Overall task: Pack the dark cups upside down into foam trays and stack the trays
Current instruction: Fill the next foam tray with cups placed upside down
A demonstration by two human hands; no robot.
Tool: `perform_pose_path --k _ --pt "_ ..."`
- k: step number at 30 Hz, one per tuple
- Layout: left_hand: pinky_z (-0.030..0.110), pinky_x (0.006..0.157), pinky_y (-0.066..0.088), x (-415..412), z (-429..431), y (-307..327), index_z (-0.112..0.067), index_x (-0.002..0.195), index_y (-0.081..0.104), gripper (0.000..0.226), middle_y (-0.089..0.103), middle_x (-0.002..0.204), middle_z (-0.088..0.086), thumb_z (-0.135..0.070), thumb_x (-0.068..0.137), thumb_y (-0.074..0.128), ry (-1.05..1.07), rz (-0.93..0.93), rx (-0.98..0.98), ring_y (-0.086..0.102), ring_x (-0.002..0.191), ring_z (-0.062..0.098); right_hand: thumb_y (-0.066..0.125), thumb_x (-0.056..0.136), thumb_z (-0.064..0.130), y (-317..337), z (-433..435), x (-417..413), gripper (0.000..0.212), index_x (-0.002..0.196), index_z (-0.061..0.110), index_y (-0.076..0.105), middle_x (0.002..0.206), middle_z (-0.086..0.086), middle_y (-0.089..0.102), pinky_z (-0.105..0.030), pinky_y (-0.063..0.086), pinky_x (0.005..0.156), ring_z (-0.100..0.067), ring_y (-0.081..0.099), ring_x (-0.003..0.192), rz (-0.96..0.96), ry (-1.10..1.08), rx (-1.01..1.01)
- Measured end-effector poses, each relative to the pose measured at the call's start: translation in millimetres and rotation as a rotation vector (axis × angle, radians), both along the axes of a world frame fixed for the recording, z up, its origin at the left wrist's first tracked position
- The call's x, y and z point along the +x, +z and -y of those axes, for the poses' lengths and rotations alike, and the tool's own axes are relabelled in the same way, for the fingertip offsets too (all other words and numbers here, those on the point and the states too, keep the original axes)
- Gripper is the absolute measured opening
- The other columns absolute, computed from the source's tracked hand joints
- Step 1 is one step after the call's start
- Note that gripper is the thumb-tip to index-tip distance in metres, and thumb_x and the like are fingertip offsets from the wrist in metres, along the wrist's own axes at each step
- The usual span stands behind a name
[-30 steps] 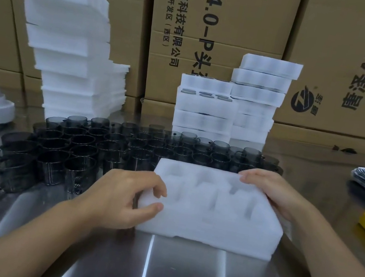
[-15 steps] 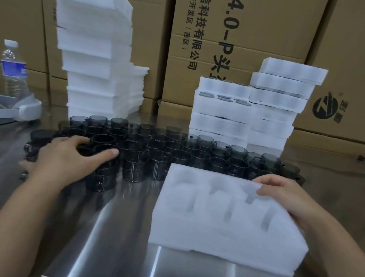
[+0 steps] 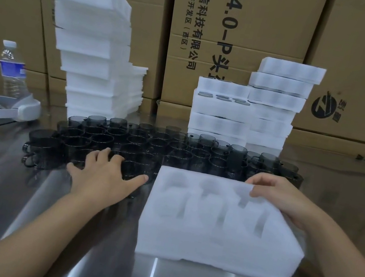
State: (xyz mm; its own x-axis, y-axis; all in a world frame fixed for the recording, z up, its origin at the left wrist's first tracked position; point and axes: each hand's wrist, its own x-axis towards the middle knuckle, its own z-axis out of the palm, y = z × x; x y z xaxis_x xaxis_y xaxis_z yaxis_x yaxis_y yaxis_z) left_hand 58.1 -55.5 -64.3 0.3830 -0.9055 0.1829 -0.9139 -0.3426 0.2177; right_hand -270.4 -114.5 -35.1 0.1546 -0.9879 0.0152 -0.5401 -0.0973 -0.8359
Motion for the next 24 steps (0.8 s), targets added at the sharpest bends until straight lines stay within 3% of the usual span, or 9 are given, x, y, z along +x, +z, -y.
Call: perform_pose_path --k 6,10,12,14,16,18,20,22,24 --pt "0.059 0.113 0.015 -19 4 -1 -0.026 0.145 0.031 0.088 0.016 0.159 0.0 -0.083 0.078 0.024 -0.086 0.011 -0.012 0.01 0.145 0.026 0.059 0.082 0.001 2 0 -1 0.016 0.087 0.012 0.07 0.089 -0.009 0.071 -0.038 0.045 0.073 -0.022 0.062 0.076 -0.031 0.016 -0.011" --pt "0.06 0.114 0.007 -13 1 1 -0.031 0.144 0.034 0.092 0.02 0.157 -0.001 -0.087 0.072 0.018 -0.09 -0.109 -0.099 0.01 0.146 0.023 0.06 0.079 0.0 4 2 -8 0.018 0.078 0.014 0.071 0.077 -0.004 0.07 -0.035 0.045 0.07 -0.02 0.061 0.068 -0.036 0.012 -0.013" --pt "0.058 0.113 -0.001 -10 -1 2 -0.036 0.138 0.042 0.079 0.03 0.152 -0.004 -0.082 0.076 0.024 -0.112 -0.113 -0.215 0.012 0.145 0.021 0.06 0.078 0.0 6 4 -12 0.02 0.074 0.016 0.071 0.073 -0.002 0.069 -0.03 0.047 0.066 -0.016 0.061 0.062 -0.026 -0.008 -0.027" --pt "0.051 0.114 0.006 -9 -4 4 -0.038 0.119 0.059 0.053 0.047 0.131 -0.01 -0.071 0.081 0.04 -0.211 -0.099 -0.396 0.029 0.134 0.019 0.06 0.078 0.002 5 5 -15 0.02 0.071 0.017 0.071 0.07 0.002 0.068 -0.03 0.045 0.066 -0.016 0.059 0.063 -0.042 -0.026 -0.043" --pt "0.039 0.102 0.028 -11 -7 7 -0.037 0.089 0.068 0.027 0.055 0.106 -0.017 -0.058 0.081 0.054 -0.333 -0.109 -0.53 0.043 0.11 0.012 0.06 0.077 0.002 4 5 -16 0.017 0.068 0.014 0.07 0.067 0.006 0.067 -0.031 0.041 0.071 -0.018 0.054 0.069 -0.071 -0.031 -0.058" --pt "0.028 0.075 0.04 -14 -12 8 -0.039 0.074 0.065 0.018 0.058 0.087 -0.023 -0.055 0.078 0.058 -0.385 -0.097 -0.502 0.05 0.09 0.005 0.06 0.076 0.002 3 5 -14 0.021 0.063 0.015 0.068 0.069 0.004 0.066 -0.032 0.038 0.073 -0.019 0.052 0.072 -0.08 -0.037 -0.065" --pt "0.024 0.063 0.043 -15 -13 7 -0.04 0.077 0.065 0.019 0.06 0.082 -0.025 -0.059 0.076 0.059 -0.388 -0.056 -0.407 0.056 0.081 0.002 0.059 0.077 0.002 3 4 -13 0.023 0.061 0.017 0.067 0.071 0.003 0.066 -0.032 0.037 0.073 -0.019 0.05 0.073 -0.082 -0.043 -0.07" --pt "0.025 0.064 0.044 -16 -13 4 -0.041 0.084 0.065 0.02 0.06 0.081 -0.027 -0.059 0.076 0.062 -0.39 -0.023 -0.328 0.058 0.078 0.001 0.059 0.077 0.003 3 4 -13 0.019 0.065 0.013 0.068 0.069 0.006 0.066 -0.032 0.037 0.072 -0.019 0.05 0.073 -0.093 -0.037 -0.07" --pt "0.025 0.061 0.046 -18 -13 4 -0.04 0.078 0.064 0.01 0.062 0.072 -0.023 -0.05 0.078 0.066 -0.409 -0.07 -0.286 0.058 0.069 0.001 0.059 0.078 0.004 3 5 -14 0.013 0.07 0.008 0.068 0.063 0.015 0.065 -0.031 0.037 0.07 -0.017 0.05 0.072 -0.106 -0.028 -0.072"
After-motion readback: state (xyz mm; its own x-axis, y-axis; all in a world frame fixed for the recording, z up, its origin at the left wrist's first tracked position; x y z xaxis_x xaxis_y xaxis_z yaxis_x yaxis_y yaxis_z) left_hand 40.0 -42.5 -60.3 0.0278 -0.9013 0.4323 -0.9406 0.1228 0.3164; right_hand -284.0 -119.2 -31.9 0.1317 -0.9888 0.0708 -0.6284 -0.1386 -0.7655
